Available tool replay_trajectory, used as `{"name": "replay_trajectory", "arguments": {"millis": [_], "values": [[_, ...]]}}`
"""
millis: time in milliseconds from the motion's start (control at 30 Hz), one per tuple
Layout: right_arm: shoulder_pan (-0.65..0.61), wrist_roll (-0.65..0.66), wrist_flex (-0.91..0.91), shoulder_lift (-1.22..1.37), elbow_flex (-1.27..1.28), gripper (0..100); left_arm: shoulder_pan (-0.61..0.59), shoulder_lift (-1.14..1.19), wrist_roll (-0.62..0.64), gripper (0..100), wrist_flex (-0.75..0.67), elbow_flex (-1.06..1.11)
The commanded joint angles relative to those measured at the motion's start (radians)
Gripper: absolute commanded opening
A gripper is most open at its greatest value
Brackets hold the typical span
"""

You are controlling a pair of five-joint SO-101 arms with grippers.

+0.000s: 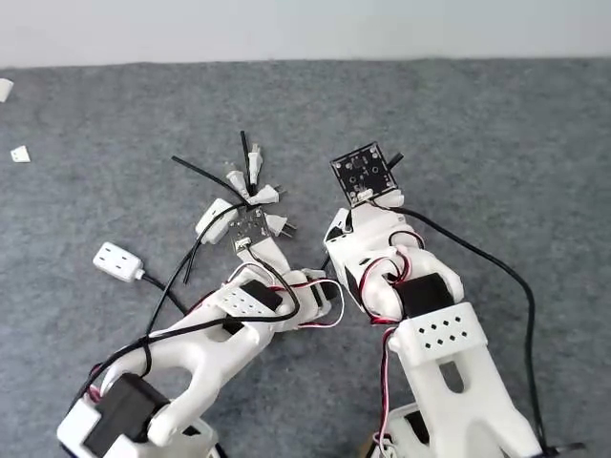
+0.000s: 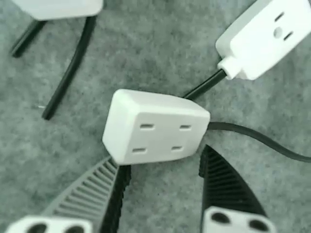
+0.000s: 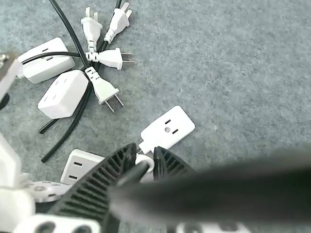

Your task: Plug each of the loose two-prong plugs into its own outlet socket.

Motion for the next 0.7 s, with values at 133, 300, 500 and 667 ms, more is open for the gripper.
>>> {"name": "replay_trajectory", "arguments": {"millis": [133,300,500,667], "values": [[0.008,0.011,-0.019,0.004,-0.068,0.9,-0.061,-0.002,-0.012,1,-0.015,-0.045],[0.008,0.011,-0.019,0.004,-0.068,0.9,-0.057,-0.069,-0.133,1,0.029,-0.039],[0.010,0.011,-0.019,-0.004,-0.068,0.9,0.002,-0.328,-0.404,1,0.132,0.059],[0.012,0.011,-0.019,-0.002,-0.068,0.9,-0.003,-0.486,-0.273,2,0.040,0.148]]}}
